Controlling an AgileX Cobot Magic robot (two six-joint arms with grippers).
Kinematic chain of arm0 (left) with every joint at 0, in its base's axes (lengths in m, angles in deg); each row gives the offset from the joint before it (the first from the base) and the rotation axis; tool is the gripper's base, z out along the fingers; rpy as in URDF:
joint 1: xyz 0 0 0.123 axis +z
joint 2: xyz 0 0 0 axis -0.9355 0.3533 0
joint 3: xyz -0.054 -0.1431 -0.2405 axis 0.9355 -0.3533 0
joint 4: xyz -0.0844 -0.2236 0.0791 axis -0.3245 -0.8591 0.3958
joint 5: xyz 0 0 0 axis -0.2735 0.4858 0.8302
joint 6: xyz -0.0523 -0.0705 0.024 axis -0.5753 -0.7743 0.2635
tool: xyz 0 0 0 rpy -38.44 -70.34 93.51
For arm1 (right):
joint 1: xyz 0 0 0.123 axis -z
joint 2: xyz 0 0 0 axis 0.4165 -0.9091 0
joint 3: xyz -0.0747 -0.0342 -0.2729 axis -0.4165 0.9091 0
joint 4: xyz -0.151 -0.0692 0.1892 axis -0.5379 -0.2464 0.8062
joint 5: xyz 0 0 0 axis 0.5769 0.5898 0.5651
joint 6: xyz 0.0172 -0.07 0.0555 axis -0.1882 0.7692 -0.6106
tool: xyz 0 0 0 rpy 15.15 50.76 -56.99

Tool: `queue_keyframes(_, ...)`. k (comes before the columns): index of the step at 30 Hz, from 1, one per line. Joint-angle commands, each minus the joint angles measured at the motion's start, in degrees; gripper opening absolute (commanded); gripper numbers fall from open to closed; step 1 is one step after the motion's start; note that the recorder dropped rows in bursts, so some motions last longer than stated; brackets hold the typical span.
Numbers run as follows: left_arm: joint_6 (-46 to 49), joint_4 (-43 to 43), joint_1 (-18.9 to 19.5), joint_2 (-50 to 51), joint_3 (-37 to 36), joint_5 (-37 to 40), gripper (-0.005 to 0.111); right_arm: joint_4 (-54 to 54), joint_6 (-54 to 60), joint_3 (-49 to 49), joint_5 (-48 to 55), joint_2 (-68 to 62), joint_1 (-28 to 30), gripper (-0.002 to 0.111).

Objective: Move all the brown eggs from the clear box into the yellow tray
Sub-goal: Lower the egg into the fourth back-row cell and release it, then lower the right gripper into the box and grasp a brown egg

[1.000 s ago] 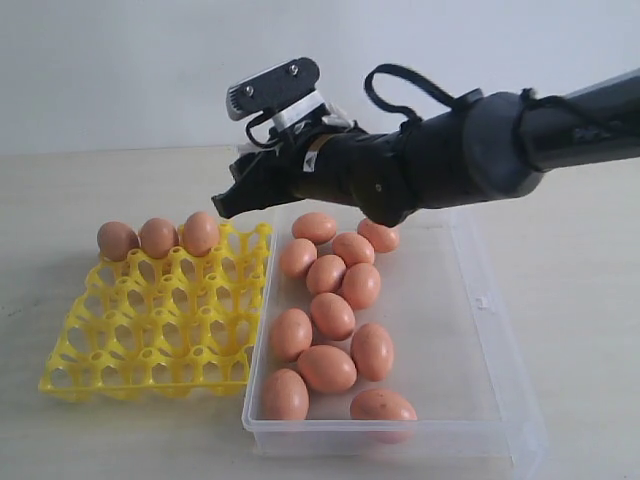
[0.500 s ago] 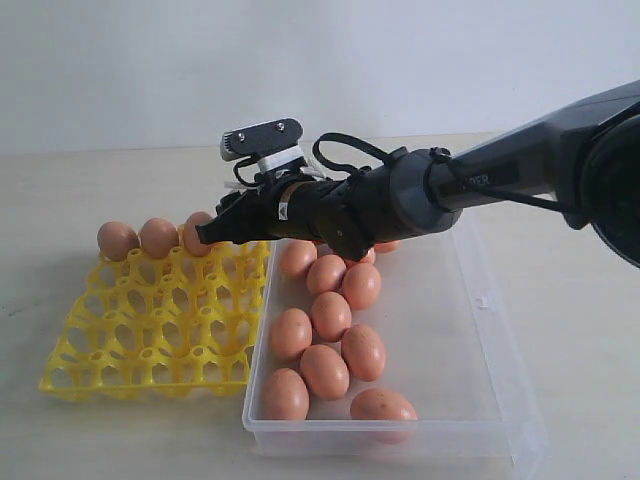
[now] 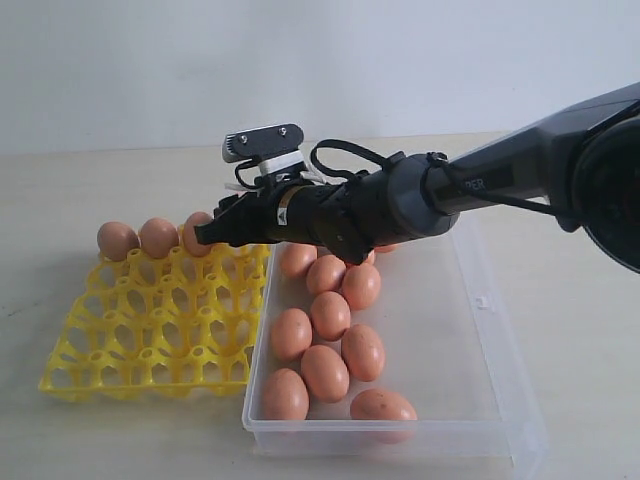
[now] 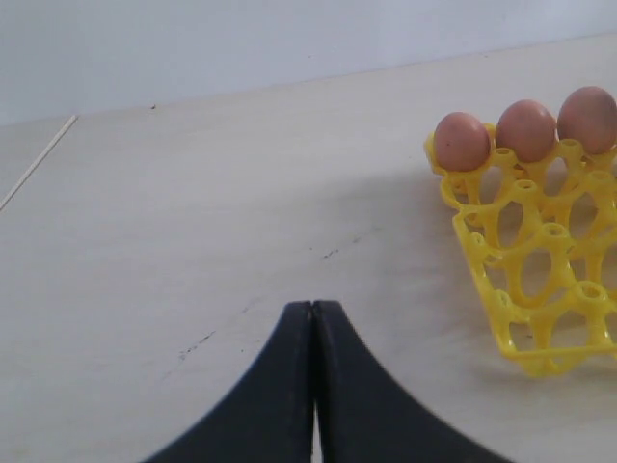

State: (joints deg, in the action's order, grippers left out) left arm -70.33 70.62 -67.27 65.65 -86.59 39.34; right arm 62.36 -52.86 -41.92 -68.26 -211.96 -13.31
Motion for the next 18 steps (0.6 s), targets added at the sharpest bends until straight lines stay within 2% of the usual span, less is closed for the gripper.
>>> queue_keyframes(1,-0.3,-0.1,-0.3,-0.3,0.2,-0.5,0.0,-1.1,-0.2,-0.7,-1.1,0.5,-0.1,0.059)
queue_keyframes(7,-0.3,-0.1,-0.3,-0.3,0.2,-0.5,0.0,-1.2,0.4,-0.7,4.5,3.8,-0.1,0.056)
queue_keyframes(12,-0.3,-0.1,-0.3,-0.3,0.2,-0.5,0.0,-1.3,11.1,-0.7,18.5,12.3,-0.1,0.029)
queue_keyframes(13,-0.3,-0.1,-0.3,-0.3,0.2,-0.5,0.0,-1.3,15.3,-0.7,27.9,16.5,-0.1,0.016)
queue_keyframes(14,-0.3,-0.1,-0.3,-0.3,0.2,-0.5,0.0,-1.3,16.9,-0.7,32.2,18.0,-0.1,0.01)
queue_keyframes(15,-0.3,-0.1,-0.3,-0.3,0.2,-0.5,0.0,-1.3,18.3,-0.1,42.5,21.1,-0.1,0.0)
queue_keyframes(17,-0.3,-0.1,-0.3,-0.3,0.2,-0.5,0.0,-1.7,17.8,4.0,49.4,24.4,0.0,0.0)
queue_keyframes(18,-0.3,-0.1,-0.3,-0.3,0.2,-0.5,0.0,-1.4,16.8,5.6,49.5,25.2,0.3,0.0)
